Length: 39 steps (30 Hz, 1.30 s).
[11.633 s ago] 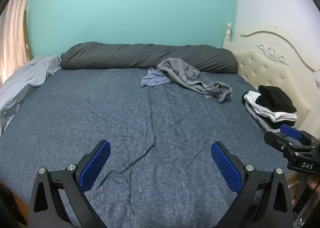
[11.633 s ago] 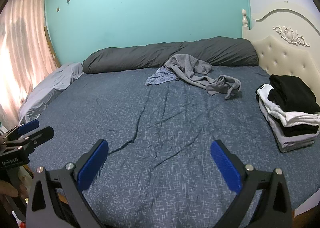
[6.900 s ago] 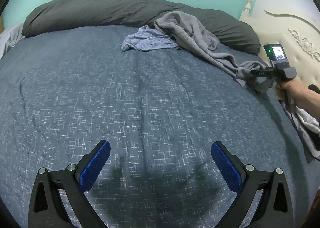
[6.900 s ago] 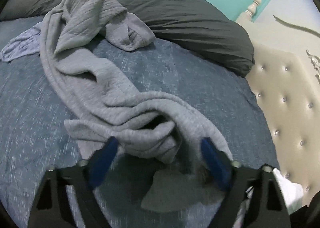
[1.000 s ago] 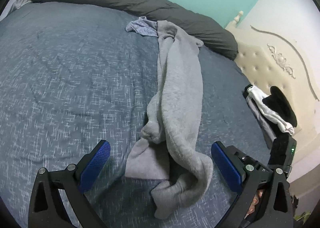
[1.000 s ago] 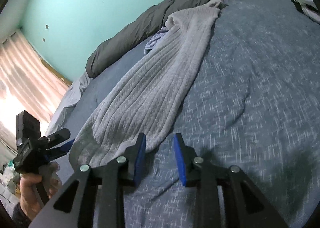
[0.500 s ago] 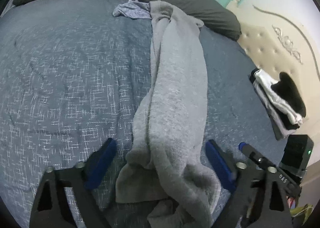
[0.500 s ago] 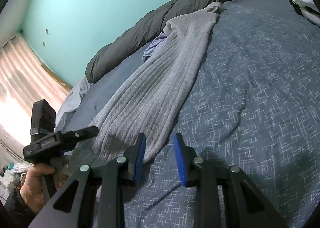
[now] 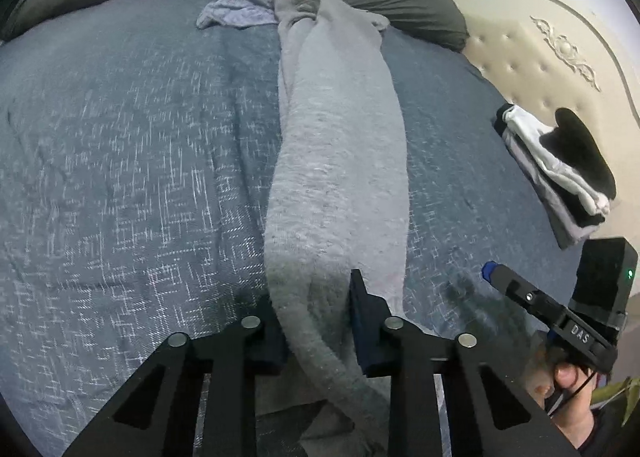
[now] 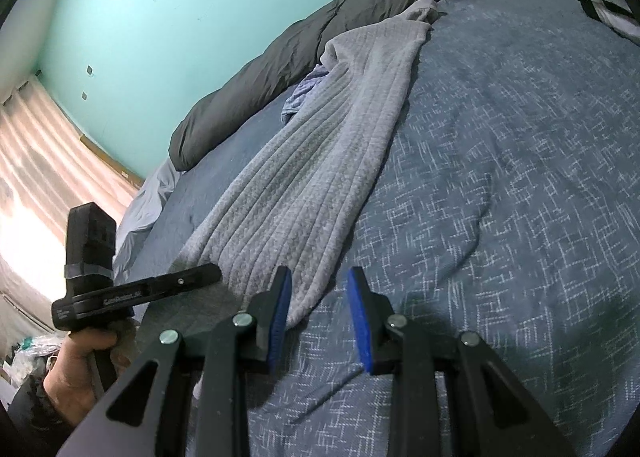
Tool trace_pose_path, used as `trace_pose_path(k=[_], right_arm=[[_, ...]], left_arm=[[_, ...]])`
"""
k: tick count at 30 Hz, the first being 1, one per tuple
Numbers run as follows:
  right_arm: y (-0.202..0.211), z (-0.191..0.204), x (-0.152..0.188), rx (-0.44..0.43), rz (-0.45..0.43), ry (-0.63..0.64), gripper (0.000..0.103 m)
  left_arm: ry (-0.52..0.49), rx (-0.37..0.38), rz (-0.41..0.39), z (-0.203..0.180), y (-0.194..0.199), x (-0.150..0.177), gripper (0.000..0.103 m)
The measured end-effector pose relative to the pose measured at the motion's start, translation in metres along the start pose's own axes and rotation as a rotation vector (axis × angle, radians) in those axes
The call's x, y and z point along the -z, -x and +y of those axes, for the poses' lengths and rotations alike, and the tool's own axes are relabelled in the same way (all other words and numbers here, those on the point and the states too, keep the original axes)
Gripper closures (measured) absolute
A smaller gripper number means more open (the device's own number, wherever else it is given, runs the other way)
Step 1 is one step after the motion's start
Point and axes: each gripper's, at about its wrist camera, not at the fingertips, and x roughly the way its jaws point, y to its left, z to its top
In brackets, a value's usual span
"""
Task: Fold clothes
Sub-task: 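Grasp the sweater's hem end with the left tool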
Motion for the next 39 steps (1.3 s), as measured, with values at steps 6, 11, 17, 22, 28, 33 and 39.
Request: trace_pose_path(k=[6,11,17,22,28,33,39], right_arm=[[0.0,-0.003,-0.002,-0.002,-0.004,-0.005,0.074],[0.001,-0.002,-0.001,-0.003,-0.004,0.005,0.074],[-0.001,-0.001,0.0,0.007,0.003,0.022,0.074],[-0.004,-0.002,0.002,0.02,0.012,0.028,0.074],[-0.004,-0.003,0.005,0.035,0.023,0.031,0.074],[-0.006,-0.002,0.006,0.033,0.032,0.026,0.074],[-0.008,0.002,0.008,0.032,0.043,0.041,0.074]], left_arm=[[-0.075,-0.096,-0.054,-0.004,0.038,-0.009,0.082],[-0.083,-0.174,-0.087,0.014,0.078,-0.016,0.088],[-0.036,-0.252,-0.1,0.058,0.125,-0.007,0.1],[-0.002,-0.223,-0.066,0.071,0.115,0.0,0.1],[-0.008,-0.194,-0.042,0.07,0.096,0.003,0.099],[-0.046,-0.172,0.012,0.071,0.079,0.008,0.09],[-0.014,-0.208,0.057,0.086,0.053,0.006,0.042]])
